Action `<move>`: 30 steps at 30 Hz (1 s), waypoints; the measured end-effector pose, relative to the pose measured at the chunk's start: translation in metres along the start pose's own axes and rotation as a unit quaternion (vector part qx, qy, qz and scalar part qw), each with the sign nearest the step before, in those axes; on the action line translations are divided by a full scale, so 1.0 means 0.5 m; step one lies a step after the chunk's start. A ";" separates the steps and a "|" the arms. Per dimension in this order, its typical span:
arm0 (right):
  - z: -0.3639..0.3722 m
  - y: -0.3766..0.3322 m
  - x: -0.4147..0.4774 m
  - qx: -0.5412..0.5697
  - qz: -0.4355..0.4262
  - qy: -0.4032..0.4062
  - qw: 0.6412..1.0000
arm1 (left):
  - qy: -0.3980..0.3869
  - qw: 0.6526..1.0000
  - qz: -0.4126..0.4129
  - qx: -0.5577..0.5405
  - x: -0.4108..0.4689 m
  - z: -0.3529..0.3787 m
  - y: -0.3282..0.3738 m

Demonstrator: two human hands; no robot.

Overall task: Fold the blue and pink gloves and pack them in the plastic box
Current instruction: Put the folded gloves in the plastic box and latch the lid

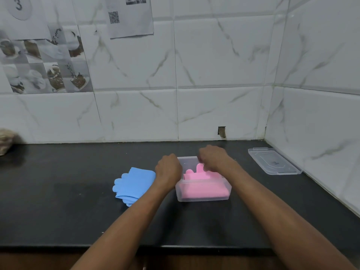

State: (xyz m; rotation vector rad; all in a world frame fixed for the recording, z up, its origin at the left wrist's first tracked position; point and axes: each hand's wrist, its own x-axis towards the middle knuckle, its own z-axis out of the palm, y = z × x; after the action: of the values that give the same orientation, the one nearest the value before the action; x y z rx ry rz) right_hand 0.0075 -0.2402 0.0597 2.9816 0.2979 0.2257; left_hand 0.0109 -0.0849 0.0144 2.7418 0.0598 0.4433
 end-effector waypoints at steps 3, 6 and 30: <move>0.004 -0.001 -0.004 0.059 -0.026 -0.133 0.989 | 0.004 1.000 0.001 -0.002 -0.002 0.001 -0.001; 0.020 0.000 -0.010 0.053 -0.029 -0.158 0.986 | 0.007 1.000 -0.001 -0.001 -0.005 0.001 -0.002; -0.041 -0.015 -0.044 0.322 0.034 0.172 0.930 | -0.161 0.968 -0.193 -0.004 0.012 -0.153 -0.248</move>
State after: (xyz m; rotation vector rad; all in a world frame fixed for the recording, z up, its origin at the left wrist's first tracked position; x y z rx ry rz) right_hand -0.0185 -0.2349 0.0758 3.5905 0.3642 0.8105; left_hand -0.0051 0.0579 0.0394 2.6645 0.4946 -0.1096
